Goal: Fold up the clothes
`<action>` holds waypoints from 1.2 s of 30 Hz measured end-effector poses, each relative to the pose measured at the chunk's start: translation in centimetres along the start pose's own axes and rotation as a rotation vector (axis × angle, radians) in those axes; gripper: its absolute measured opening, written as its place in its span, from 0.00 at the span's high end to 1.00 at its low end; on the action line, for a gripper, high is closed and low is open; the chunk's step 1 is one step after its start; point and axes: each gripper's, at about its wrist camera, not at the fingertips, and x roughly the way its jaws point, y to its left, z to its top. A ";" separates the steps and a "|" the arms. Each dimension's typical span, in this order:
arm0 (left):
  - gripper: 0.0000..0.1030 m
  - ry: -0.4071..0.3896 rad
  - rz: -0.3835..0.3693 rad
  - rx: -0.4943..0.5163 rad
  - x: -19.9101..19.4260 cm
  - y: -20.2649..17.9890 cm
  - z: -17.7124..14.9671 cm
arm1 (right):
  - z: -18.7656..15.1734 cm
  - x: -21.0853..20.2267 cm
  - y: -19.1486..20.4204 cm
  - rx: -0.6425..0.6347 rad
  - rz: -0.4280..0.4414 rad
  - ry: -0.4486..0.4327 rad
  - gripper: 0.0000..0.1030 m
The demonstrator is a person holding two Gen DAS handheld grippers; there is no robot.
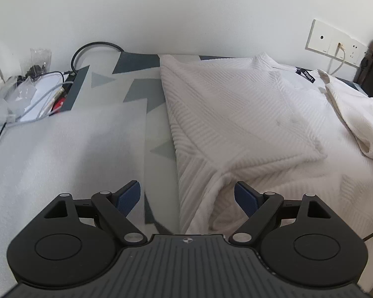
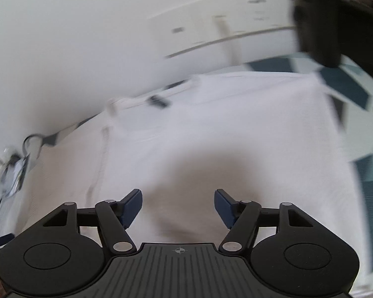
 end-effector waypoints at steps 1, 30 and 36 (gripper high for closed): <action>0.18 0.013 0.000 0.004 0.2 0.1 -0.2 | -0.3 0.9 1.5 -0.022 0.008 -0.006 0.41; 0.32 -0.007 -0.146 0.049 1.0 2.0 0.7 | -0.4 8.6 11.9 -0.206 -0.069 -0.022 0.95; 0.32 0.019 -0.209 0.127 2.0 -0.6 1.6 | 0.5 7.6 9.0 -0.193 -0.107 -0.028 0.95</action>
